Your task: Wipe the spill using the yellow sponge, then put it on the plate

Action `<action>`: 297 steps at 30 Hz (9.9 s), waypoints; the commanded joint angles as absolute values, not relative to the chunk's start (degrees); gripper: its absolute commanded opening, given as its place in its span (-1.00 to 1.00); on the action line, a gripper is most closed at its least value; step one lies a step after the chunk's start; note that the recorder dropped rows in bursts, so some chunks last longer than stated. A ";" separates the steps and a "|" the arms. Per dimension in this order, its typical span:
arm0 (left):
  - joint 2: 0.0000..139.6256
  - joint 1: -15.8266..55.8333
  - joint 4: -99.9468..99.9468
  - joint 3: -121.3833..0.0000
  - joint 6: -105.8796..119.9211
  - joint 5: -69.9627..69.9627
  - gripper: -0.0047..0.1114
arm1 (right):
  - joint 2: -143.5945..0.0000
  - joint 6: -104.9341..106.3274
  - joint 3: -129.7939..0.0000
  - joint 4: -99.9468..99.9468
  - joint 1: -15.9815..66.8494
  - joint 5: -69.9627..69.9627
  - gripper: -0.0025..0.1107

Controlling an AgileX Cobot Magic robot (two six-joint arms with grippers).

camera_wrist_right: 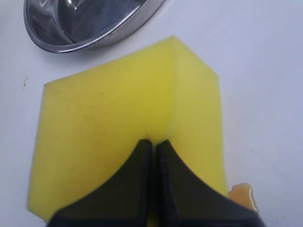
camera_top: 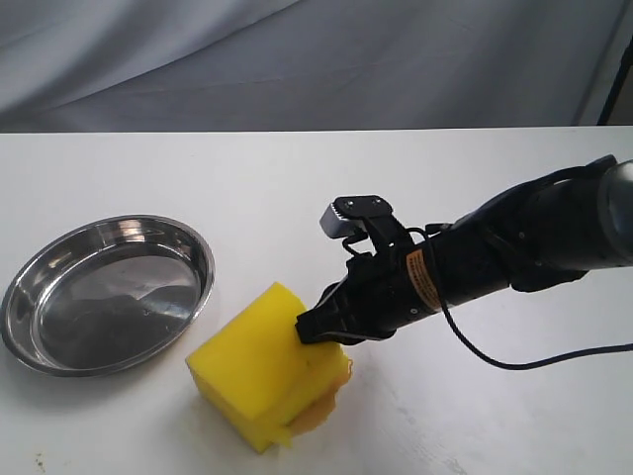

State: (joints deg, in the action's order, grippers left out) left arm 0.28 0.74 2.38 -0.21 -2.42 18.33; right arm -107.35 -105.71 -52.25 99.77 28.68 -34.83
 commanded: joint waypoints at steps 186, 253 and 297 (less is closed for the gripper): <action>0.00 0.59 2.26 0.00 -2.50 17.75 -0.92 | -104.88 -78.22 -48.77 99.95 48.74 0.60 -0.96; 0.00 0.59 2.26 0.00 -2.50 17.75 -0.92 | -104.88 -75.36 -48.77 99.95 53.14 -23.24 -0.96; 0.00 0.59 2.26 0.00 -2.50 17.75 -0.92 | -105.30 -74.96 -48.77 99.95 58.19 -21.62 -0.96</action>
State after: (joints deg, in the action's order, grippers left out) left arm 0.28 0.74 2.38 -0.21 -2.42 18.33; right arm -104.31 -75.20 -49.19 99.51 55.67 -17.52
